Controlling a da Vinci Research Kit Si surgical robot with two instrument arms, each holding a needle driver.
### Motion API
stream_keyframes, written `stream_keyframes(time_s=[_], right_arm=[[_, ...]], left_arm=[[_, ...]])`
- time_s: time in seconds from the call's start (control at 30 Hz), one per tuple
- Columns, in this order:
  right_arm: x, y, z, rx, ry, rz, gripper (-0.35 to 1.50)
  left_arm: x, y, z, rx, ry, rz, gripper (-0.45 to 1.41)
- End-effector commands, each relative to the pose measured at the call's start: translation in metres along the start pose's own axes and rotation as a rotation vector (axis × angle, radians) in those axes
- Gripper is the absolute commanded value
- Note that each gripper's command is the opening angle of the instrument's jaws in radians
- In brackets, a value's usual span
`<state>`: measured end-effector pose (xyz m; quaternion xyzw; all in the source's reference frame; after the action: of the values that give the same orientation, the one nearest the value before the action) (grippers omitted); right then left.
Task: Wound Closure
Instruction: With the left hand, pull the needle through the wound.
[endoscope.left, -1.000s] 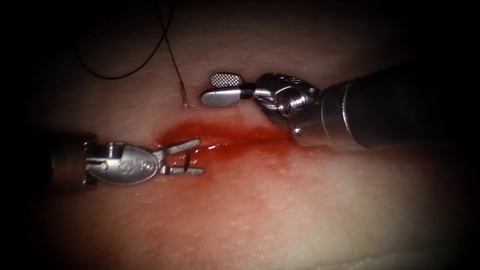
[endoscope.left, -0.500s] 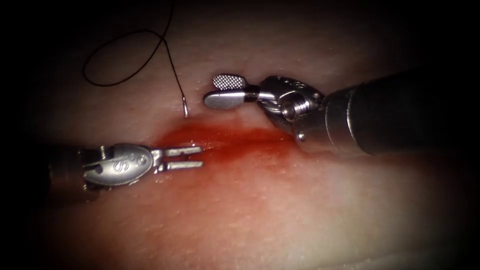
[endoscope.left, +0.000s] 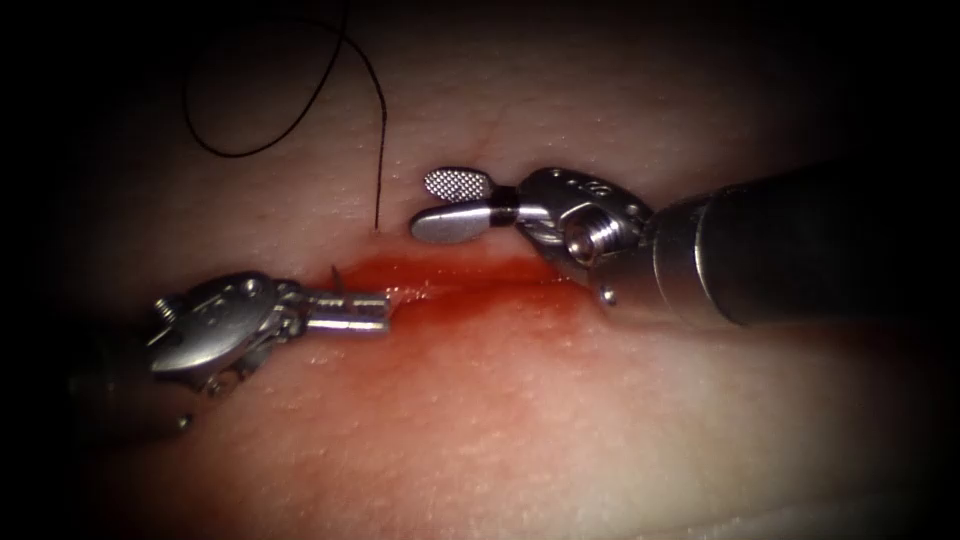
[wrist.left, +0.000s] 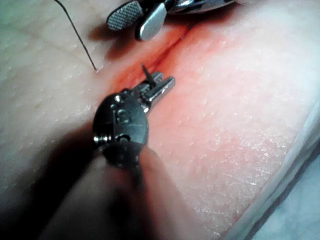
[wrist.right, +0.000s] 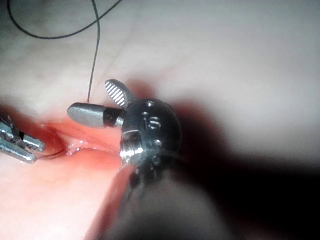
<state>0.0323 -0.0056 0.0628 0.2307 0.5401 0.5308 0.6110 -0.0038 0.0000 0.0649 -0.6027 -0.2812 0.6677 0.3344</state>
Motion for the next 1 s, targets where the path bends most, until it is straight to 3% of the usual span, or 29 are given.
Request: stream_keyframes(time_s=[0.03, 0.27, 0.47, 0.7, 0.87, 1.0], right_arm=[[-0.0004, 0.0002, 0.0008, 0.002, 0.001, -0.001, 0.81], [-0.0007, 0.0001, 0.0008, 0.002, 0.001, -0.002, 0.73], [-0.0007, 0.0001, 0.0008, 0.001, 0.002, -0.003, 0.73], [-0.0008, 0.0001, 0.0010, -0.001, 0.004, -0.003, 0.73], [-0.0010, 0.0001, 0.0009, -0.002, 0.001, -0.005, 0.73], [-0.0013, 0.0002, 0.0009, -0.004, -0.004, -0.009, 0.68]], left_arm=[[-0.0001, -0.0003, 0.0003, -0.007, 0.017, -0.058, -0.45], [0.0011, 0.0005, -0.0004, -0.043, 0.044, -0.226, -0.45], [0.0033, 0.0020, -0.0013, -0.130, 0.102, -0.382, -0.45], [0.0062, 0.0036, -0.0025, -0.190, 0.122, -0.433, -0.45], [0.0074, 0.0038, -0.0034, -0.206, 0.164, -0.317, -0.45], [0.0082, 0.0043, -0.0042, -0.201, 0.181, -0.070, -0.45]])
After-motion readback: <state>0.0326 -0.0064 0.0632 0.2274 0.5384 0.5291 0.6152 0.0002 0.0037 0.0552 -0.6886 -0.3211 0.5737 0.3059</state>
